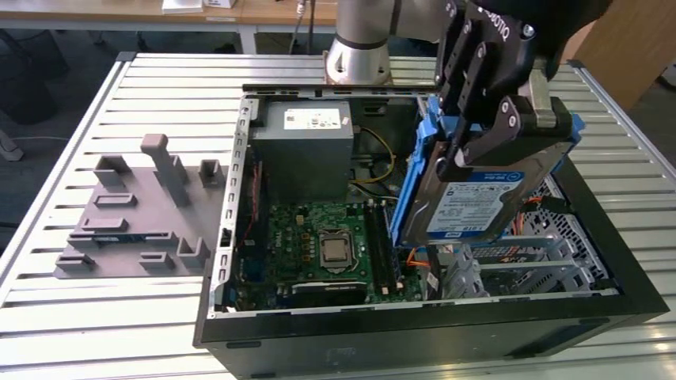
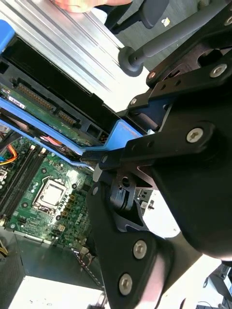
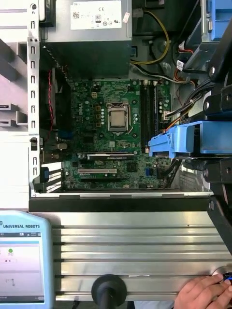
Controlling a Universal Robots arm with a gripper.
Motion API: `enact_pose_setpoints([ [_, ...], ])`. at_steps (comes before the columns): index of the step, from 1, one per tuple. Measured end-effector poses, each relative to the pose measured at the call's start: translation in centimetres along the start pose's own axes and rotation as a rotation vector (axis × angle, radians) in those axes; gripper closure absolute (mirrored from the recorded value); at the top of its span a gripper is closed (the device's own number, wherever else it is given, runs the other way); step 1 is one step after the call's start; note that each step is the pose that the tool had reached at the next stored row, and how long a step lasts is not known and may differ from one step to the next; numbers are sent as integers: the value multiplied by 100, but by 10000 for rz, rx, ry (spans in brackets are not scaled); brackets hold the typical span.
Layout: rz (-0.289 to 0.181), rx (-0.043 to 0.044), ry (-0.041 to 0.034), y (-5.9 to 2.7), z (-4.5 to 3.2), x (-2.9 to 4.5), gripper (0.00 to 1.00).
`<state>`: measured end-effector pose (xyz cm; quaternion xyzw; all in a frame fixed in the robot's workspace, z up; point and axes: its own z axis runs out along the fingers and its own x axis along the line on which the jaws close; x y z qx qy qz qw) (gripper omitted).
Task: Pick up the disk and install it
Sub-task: 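Insert the disk into the insertion slot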
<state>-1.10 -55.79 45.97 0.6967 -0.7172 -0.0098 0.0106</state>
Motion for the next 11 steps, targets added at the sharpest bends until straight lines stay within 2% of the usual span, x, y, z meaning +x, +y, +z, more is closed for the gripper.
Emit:
enact_pose_setpoints([
  [11, 0, -1, 2, -144, 32, 31, 64],
])
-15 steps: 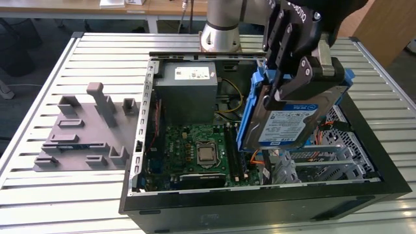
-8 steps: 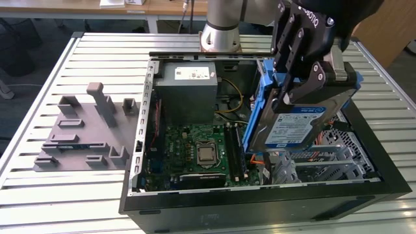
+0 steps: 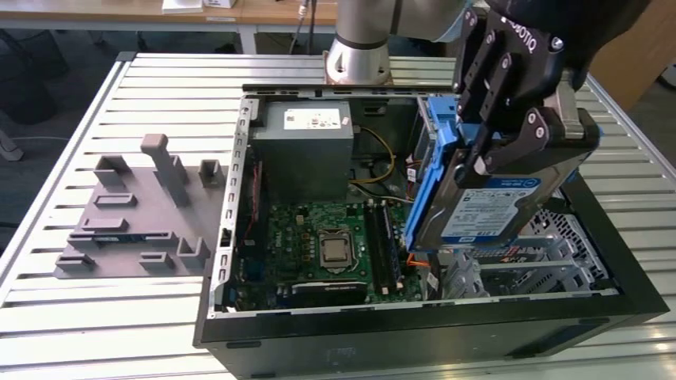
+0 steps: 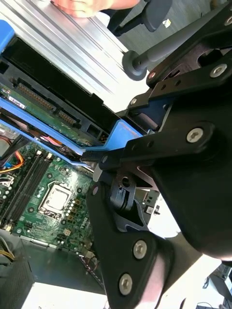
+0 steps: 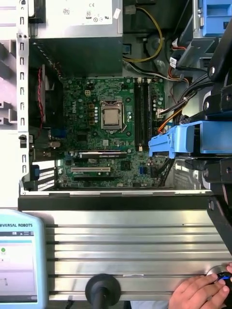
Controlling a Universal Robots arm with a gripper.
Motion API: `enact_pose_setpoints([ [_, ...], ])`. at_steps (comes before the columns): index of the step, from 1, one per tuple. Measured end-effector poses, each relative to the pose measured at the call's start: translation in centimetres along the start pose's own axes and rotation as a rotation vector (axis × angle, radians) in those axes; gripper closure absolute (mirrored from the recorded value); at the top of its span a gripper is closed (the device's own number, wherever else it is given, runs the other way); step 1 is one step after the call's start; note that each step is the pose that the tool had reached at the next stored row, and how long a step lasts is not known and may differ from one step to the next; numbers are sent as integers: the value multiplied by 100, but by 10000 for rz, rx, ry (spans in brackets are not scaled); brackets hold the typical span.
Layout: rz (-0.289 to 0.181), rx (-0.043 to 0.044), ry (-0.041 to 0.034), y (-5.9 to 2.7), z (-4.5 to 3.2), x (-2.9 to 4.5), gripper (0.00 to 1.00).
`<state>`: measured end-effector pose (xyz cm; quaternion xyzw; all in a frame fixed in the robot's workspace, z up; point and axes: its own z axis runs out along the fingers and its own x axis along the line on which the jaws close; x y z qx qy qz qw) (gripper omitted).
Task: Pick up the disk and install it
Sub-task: 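Insert the disk into the insertion slot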
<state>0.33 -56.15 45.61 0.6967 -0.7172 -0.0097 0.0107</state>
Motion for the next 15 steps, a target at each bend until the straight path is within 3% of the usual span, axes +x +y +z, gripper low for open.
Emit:
enact_pose_setpoints([
  [15, 0, -23, -2, -280, 5, -6, 64],
])
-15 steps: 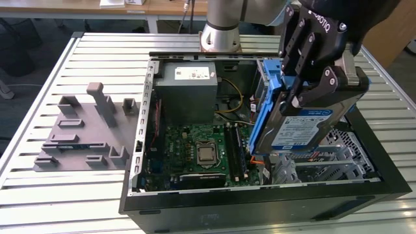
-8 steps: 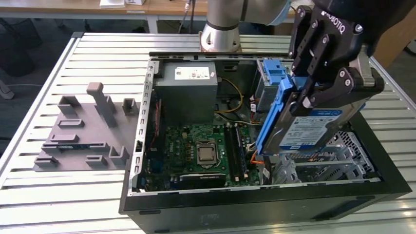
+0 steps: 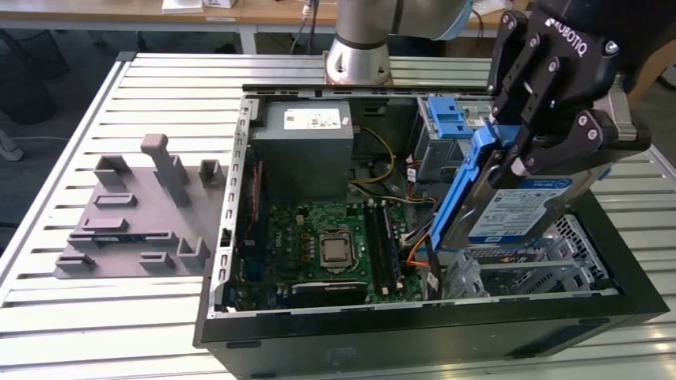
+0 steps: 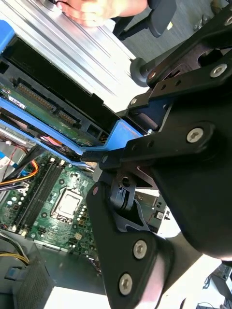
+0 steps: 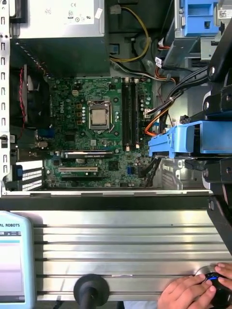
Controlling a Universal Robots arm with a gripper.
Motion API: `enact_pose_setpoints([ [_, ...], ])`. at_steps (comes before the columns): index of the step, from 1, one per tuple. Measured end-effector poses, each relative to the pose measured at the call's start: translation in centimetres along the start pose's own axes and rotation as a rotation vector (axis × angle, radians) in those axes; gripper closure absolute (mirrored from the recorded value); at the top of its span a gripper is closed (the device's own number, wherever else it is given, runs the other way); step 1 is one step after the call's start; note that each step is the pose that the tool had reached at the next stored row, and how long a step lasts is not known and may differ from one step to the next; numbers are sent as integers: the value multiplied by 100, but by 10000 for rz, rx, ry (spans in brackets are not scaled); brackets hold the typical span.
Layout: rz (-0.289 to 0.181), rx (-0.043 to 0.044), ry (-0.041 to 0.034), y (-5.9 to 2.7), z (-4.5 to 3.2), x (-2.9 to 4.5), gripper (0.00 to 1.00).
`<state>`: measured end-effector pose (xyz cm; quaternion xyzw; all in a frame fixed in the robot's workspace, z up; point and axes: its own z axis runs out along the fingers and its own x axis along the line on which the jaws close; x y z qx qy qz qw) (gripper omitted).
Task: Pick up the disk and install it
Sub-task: 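Insert the disk into the insertion slot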
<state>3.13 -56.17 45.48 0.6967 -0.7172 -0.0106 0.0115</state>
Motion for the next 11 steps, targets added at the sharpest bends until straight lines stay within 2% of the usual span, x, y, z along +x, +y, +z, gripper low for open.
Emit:
enact_pose_setpoints([
  [11, 0, 0, 0, -149, 7, -4, 64],
])
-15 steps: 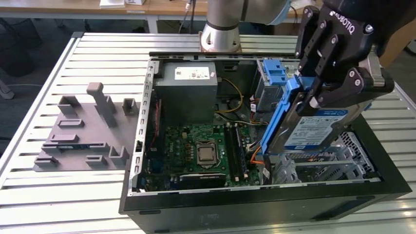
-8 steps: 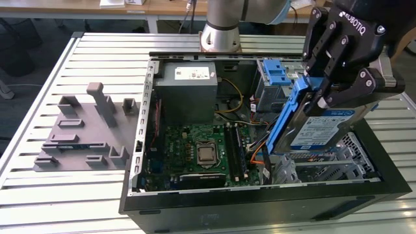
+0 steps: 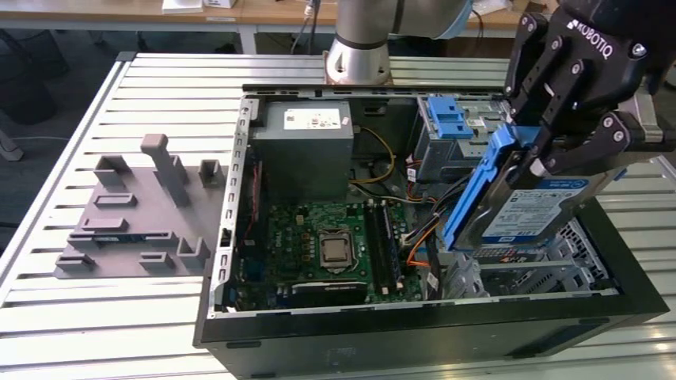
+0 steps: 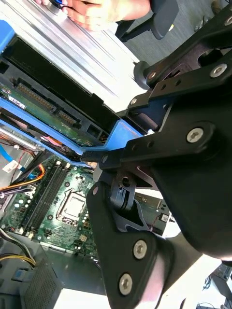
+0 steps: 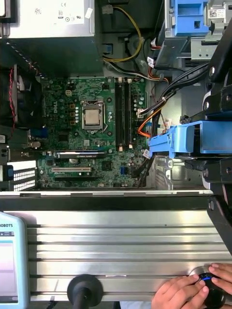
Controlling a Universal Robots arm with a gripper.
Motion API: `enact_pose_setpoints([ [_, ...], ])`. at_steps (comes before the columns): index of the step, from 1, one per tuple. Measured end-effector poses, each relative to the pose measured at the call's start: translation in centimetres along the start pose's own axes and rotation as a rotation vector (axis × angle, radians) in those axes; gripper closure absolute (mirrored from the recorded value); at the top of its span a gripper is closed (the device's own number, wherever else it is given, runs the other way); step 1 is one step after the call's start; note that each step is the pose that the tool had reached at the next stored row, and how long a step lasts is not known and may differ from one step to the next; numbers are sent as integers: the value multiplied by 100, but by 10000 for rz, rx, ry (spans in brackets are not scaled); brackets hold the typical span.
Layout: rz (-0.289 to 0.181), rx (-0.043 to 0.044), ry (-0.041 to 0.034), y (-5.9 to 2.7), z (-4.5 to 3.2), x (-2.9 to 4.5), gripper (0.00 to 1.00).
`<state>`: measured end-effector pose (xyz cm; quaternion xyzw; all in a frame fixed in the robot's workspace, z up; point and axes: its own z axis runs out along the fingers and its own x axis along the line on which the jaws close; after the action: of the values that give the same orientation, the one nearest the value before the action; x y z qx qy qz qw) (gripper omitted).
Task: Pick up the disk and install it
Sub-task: 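Insert the disk into the insertion slot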
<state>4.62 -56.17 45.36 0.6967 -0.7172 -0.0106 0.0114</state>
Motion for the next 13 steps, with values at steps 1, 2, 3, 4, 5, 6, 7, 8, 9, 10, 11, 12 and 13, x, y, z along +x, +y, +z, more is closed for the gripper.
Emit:
enact_pose_setpoints([
  [1, 0, -1, 1, -14, 1, -1, 64],
  [2, 0, 0, 1, -27, 2, -1, 64],
  [3, 0, 0, 1, -40, 3, -1, 64],
  [4, 0, 0, 1, -53, 5, -1, 64],
  [5, 0, -1, 1, -68, 7, -2, 64],
  [6, 0, -1, 0, -84, 10, -2, 64],
  [7, 0, 0, 0, -102, 12, -3, 64],
  [8, 0, 0, 0, -123, 15, -3, 64],
  [9, 1, 0, 1, -141, 17, -4, 64],
  [10, 0, 0, 1, -159, 20, -5, 64],
  [11, 0, 0, 0, -177, 23, -5, 64],
  [12, 0, 0, 0, -193, 25, -6, 64],
  [13, 0, 0, 1, -208, 27, -6, 64],
])
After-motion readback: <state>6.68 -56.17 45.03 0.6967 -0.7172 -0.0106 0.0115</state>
